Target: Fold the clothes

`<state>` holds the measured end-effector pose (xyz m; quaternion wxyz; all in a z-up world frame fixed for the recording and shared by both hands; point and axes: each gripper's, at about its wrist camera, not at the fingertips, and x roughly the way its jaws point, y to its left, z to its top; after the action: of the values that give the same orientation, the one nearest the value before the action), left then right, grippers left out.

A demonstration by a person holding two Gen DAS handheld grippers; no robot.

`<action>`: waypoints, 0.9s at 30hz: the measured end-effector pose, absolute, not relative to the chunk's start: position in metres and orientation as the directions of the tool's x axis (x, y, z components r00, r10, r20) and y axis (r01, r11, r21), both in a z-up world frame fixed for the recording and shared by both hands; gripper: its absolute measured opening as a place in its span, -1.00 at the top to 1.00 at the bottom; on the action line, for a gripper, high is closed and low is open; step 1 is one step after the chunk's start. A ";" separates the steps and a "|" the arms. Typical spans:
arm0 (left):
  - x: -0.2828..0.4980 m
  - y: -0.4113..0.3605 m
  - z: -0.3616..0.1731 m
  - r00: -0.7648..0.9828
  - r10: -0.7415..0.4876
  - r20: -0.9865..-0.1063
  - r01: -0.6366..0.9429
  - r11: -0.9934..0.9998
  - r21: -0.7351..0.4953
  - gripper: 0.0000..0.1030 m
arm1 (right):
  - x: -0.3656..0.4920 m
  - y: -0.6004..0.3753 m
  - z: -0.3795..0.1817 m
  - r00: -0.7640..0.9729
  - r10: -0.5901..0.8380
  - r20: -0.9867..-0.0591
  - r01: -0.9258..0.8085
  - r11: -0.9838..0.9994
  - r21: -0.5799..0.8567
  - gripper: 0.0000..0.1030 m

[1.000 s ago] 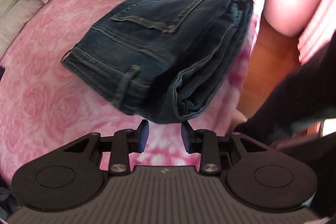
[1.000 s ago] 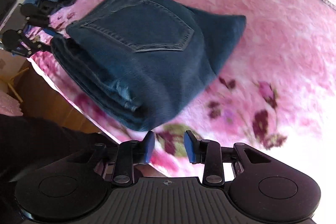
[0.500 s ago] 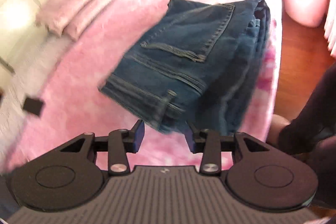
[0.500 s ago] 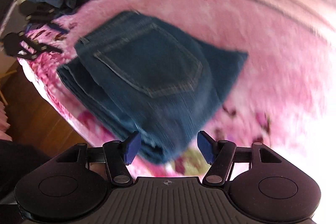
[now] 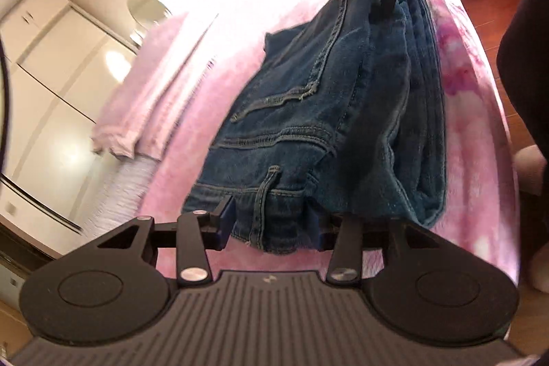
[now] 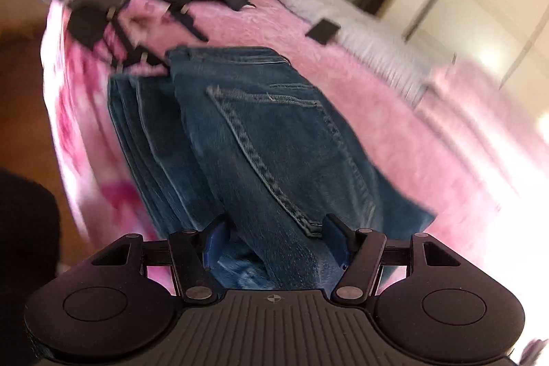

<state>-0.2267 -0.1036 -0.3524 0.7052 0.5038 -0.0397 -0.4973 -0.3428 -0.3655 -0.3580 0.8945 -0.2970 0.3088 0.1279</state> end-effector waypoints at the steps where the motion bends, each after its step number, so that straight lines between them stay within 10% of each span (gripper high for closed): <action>1: -0.229 -0.102 -0.355 0.512 -0.748 -0.424 0.644 0.007 0.765 0.24 | -0.345 -0.365 -0.365 0.796 0.044 -0.603 -0.406 0.779 -0.478 -0.22; 12: -0.250 -0.129 -0.354 0.646 -0.653 -0.396 0.538 0.021 0.843 0.67 | -0.344 -0.405 -0.364 0.852 0.089 -0.516 -0.259 0.928 -0.268 -0.08; 18: -0.268 -0.136 -0.313 0.690 -0.626 -0.363 0.516 0.073 0.854 0.79 | -0.340 -0.411 -0.345 0.860 0.066 -0.506 -0.270 0.900 -0.342 0.63; 27: -0.285 -0.129 -0.352 0.704 -0.591 -0.392 0.523 0.059 0.850 0.77 | -0.367 -0.391 -0.365 0.884 0.004 -0.467 -0.284 0.799 -0.530 0.64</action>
<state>-0.2851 -0.1294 -0.3516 0.7272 0.5687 -0.0300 -0.3832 -0.3674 -0.3912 -0.3654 0.9206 -0.3073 0.2277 0.0784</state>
